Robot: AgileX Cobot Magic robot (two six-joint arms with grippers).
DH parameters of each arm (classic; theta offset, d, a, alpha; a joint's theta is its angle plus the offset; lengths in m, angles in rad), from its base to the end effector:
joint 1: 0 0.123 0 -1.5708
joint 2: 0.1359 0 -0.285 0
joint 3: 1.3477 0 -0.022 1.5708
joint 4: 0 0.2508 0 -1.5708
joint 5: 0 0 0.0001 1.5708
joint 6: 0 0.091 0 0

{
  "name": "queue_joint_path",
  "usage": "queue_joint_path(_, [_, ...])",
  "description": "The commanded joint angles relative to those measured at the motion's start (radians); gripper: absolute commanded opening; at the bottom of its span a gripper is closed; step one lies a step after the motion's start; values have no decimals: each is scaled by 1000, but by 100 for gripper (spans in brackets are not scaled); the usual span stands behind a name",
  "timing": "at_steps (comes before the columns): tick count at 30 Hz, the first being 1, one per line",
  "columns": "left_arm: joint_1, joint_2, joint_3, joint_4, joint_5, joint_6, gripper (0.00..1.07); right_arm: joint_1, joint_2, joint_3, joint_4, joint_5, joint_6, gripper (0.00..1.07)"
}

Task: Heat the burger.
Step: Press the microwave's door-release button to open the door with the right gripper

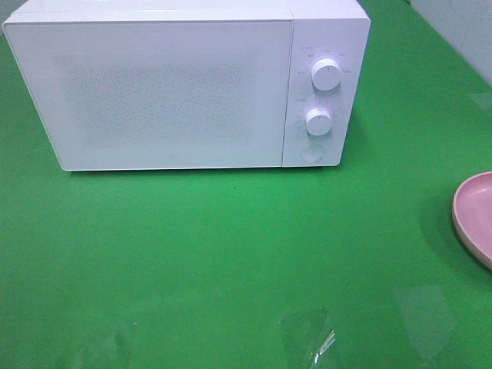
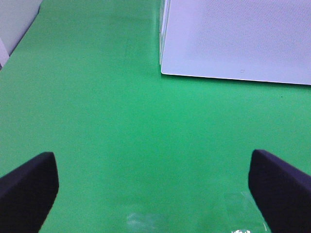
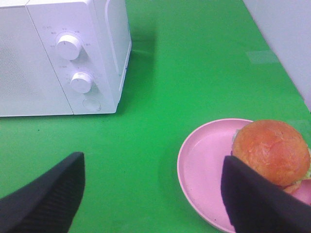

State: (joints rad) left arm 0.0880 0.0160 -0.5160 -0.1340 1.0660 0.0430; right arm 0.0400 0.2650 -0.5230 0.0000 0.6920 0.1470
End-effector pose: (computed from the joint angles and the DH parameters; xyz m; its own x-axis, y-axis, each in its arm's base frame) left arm -0.0038 -0.0110 0.2820 -0.4558 -0.0623 -0.8879 0.0062 0.9973 -0.0731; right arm 0.0517 0.0021 0.3088 -0.3418 0.1329 -0.9303 0.0102 0.9904 0.1377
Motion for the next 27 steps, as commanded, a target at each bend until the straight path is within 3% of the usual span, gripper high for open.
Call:
queue_joint_path(1, [-3, -3, 0, 3, 5, -4, 98, -2, 31, 7, 0, -63, 1, 75])
queue_joint_path(19, [-3, -3, 0, 3, 5, -4, 98, -2, 256, 116, -7, -480, 1, 75])
queue_joint_path(27, [-3, -3, 0, 3, 5, -4, 98, -2, 429, 131, -42, -681, -20, 75])
